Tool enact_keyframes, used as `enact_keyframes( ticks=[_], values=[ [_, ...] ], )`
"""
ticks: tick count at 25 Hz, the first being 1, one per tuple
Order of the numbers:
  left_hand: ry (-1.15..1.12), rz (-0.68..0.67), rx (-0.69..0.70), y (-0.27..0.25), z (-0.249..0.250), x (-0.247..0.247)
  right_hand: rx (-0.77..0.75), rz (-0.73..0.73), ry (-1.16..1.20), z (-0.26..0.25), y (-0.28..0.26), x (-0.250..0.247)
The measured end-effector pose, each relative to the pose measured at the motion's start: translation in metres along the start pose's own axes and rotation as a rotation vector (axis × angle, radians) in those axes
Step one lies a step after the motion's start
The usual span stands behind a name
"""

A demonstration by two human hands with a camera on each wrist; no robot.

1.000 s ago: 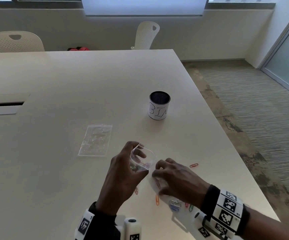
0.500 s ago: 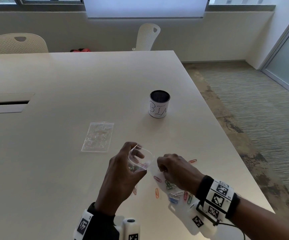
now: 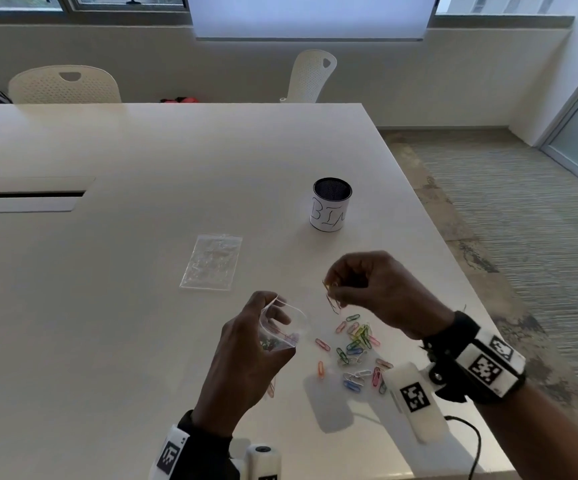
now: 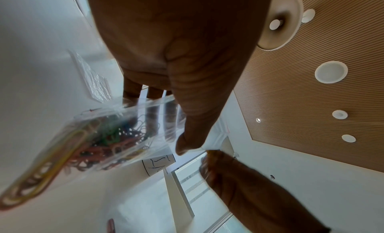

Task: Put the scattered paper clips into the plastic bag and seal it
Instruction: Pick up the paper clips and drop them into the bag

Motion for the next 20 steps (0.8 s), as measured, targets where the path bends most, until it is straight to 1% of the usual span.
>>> enact_keyframes(
  ticks=[2,3,5,8,11,13,15,16,17,19,20],
  values=[
    [-0.008,-0.011,0.008,-0.004,0.003,0.001,-0.071,-0.006,0.115,-0.030,-0.008,0.011],
    [-0.012,-0.013,0.013,-0.005,0.005,0.001,-0.104,-0.015,0.109,-0.042,-0.012,0.020],
    [-0.021,-0.018,0.011,-0.007,0.008,0.002,-0.174,-0.017,-0.023,-0.055,-0.017,0.040],
    [-0.018,-0.017,-0.004,-0.009,0.009,0.002,-0.269,-0.029,-0.278,-0.055,-0.021,0.059],
    [-0.027,-0.012,-0.010,-0.013,0.005,0.000,-0.307,-0.033,-0.305,-0.058,-0.026,0.057],
    [-0.051,-0.006,-0.008,-0.015,0.003,-0.003,-0.328,0.036,-0.294,-0.055,-0.025,0.046],
    [-0.072,0.010,-0.013,-0.017,0.000,-0.009,-0.275,0.105,-0.322,-0.035,-0.020,0.032],
    [-0.072,0.018,-0.017,-0.019,-0.001,-0.012,-0.224,0.096,-0.365,-0.021,-0.018,0.028],
    [-0.070,0.024,-0.020,-0.020,-0.002,-0.015,-0.166,0.052,-0.423,-0.006,-0.017,0.027],
    [-0.064,0.032,-0.026,-0.022,-0.004,-0.019,-0.065,-0.107,-0.559,0.026,-0.018,0.035],
    [-0.061,0.033,-0.029,-0.023,-0.004,-0.021,-0.040,-0.190,-0.615,0.038,-0.021,0.041]
  ],
)
Point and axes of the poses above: each hand's wrist, its own y-axis towards the middle knuckle, its own x-axis out of the palm, z = x × y, the point moved 3 cm from there along y, towards the middle knuckle, and after that the axes turned 2 degrees about -x, right-handed, at the moved point
